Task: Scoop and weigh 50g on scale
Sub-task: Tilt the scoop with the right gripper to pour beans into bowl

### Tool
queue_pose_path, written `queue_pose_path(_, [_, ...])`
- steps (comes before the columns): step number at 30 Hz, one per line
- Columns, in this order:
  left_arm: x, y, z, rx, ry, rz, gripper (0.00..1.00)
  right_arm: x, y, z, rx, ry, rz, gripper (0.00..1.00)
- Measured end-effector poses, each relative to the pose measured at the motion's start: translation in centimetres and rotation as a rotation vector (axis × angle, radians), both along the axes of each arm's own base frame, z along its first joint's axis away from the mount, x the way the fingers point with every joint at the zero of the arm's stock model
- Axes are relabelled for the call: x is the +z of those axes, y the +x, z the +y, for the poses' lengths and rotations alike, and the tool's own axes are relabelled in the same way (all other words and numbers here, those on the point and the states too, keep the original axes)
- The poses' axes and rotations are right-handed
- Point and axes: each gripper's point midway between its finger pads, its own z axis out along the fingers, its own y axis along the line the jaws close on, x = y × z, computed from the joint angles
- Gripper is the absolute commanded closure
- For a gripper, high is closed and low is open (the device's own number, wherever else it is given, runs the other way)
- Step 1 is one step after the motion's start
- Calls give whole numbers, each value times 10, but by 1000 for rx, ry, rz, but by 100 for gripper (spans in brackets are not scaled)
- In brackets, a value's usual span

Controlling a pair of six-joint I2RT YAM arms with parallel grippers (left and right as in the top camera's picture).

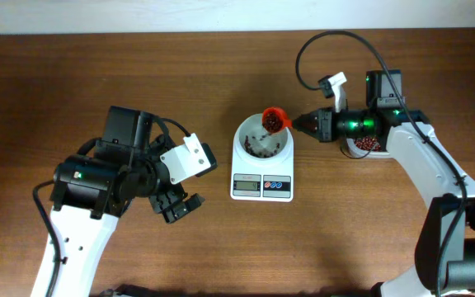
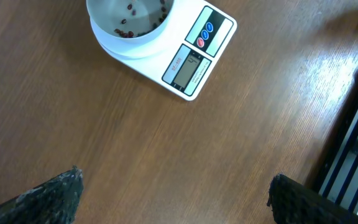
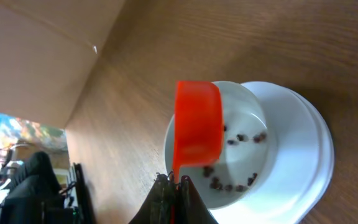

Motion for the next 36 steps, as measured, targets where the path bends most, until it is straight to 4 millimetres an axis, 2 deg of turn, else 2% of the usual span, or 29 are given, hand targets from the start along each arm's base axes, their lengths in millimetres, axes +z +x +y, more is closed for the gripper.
queue_pose_path(11, [0,0,0,0,0,0,1,-6,0,1,-15,-30,16,96])
queue_pose_path(16, [0,0,0,0,0,0,1,-1,-5,5,33,-2,-15,96])
queue_pose_path(19, [0,0,0,0,0,0,1,-9,-1,3,-6,-55,7,96])
queue_pose_path(25, [0,0,0,0,0,0,1,-10,0,3,-11,-62,7,96])
queue_pose_path(28, [0,0,0,0,0,0,1,-3,-5,9,43,-20,-30,96])
queue_pose_path(32, [0,0,0,0,0,0,1,-16,2,-1,-52,-93,42,96])
queue_pose_path(36, [0,0,0,0,0,0,1,-14,1,1,-36,-78,35,96])
